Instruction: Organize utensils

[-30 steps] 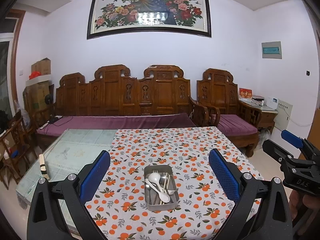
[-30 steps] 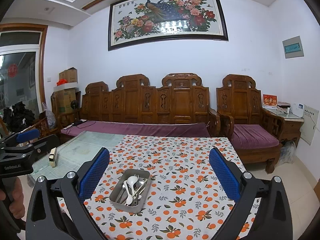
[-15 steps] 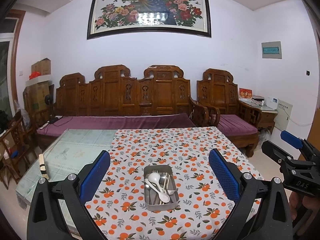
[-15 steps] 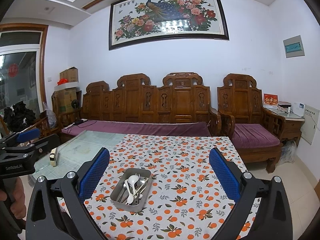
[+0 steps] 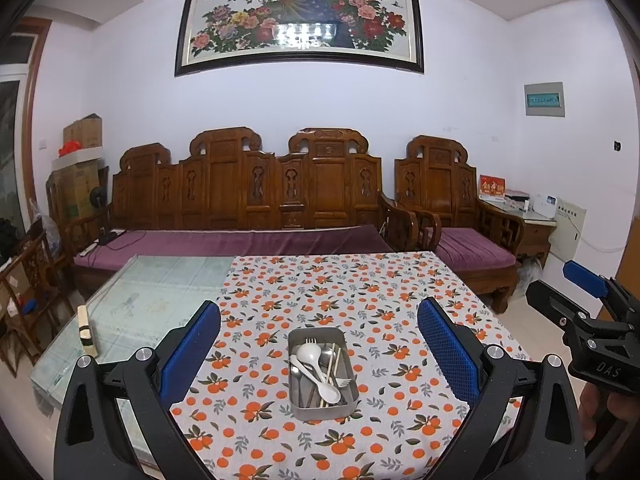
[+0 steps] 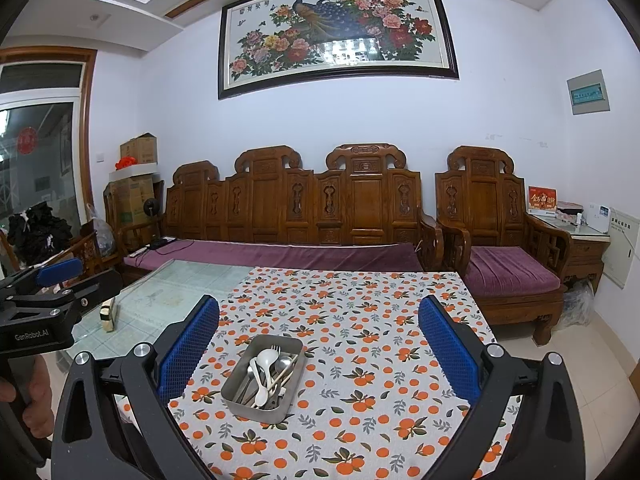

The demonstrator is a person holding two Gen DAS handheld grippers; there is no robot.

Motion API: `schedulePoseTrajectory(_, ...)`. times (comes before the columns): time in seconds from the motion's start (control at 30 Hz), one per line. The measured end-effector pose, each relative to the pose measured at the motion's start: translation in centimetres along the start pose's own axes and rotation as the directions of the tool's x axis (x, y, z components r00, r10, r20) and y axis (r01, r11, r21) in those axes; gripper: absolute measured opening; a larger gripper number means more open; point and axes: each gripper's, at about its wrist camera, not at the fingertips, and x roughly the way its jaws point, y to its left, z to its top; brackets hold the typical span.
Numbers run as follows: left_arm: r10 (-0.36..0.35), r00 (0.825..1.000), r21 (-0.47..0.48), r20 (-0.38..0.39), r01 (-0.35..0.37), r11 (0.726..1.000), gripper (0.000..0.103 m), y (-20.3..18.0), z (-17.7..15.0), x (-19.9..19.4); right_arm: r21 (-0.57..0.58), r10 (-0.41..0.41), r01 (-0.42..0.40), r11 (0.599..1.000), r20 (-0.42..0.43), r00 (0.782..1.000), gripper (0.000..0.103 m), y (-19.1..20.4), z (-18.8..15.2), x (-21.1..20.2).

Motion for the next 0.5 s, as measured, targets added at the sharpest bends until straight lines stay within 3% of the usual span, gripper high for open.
schedulePoseTrajectory(0.5,-0.001,1.0,-0.001,0.001,0.001,1.0,0.095,0.04,-0.1,0.0,0.0,-0.001,0.001,1.0,0.0,1.0,0.1,0.04,0.07,0.03)
